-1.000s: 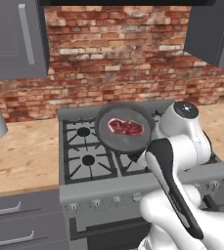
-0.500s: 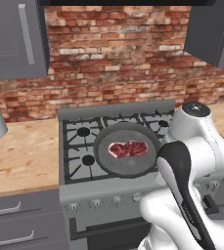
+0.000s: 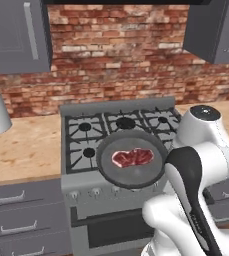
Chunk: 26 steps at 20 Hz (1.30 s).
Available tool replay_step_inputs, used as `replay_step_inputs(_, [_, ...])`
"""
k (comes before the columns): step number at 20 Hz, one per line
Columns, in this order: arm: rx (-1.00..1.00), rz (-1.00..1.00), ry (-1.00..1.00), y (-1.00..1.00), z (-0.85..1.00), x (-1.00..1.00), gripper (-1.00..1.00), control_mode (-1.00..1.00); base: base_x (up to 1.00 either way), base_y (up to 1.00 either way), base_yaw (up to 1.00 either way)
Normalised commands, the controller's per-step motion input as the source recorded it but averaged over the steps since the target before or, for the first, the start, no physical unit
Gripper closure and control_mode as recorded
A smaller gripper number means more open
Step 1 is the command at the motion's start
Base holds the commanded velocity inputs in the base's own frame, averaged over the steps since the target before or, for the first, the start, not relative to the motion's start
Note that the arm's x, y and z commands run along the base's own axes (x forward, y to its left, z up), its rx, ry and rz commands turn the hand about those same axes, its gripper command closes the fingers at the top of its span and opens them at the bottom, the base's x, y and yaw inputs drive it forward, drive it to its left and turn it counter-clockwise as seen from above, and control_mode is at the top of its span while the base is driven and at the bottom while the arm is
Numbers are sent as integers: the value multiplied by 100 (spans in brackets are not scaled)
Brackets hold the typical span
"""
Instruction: Pick up the pan with the steak in it and place it on the dining table. Then place the steak on the plate.
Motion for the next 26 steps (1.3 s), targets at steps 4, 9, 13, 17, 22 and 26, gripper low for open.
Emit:
replay_step_inputs(4, [0, 0, 0, 0, 0, 0, 100, 100, -100, -23, 6])
replay_step_inputs(9, [0, 0, 0, 0, 0, 0, 100, 100, -98, -13, 8])
replay_step_inputs(13, [0, 0, 0, 0, 0, 0, 100, 100, -70, -11, 26])
replay_step_inputs(17, [0, 0, 0, 0, 0, 0, 100, 100, -46, -15, 38])
replay_step_inputs(22, [0, 0, 0, 0, 0, 0, 100, 100, -34, -10, 43])
replay_step_inputs(26, [0, 0, 0, 0, 0, 0, 100, 100, -24, -3, 46])
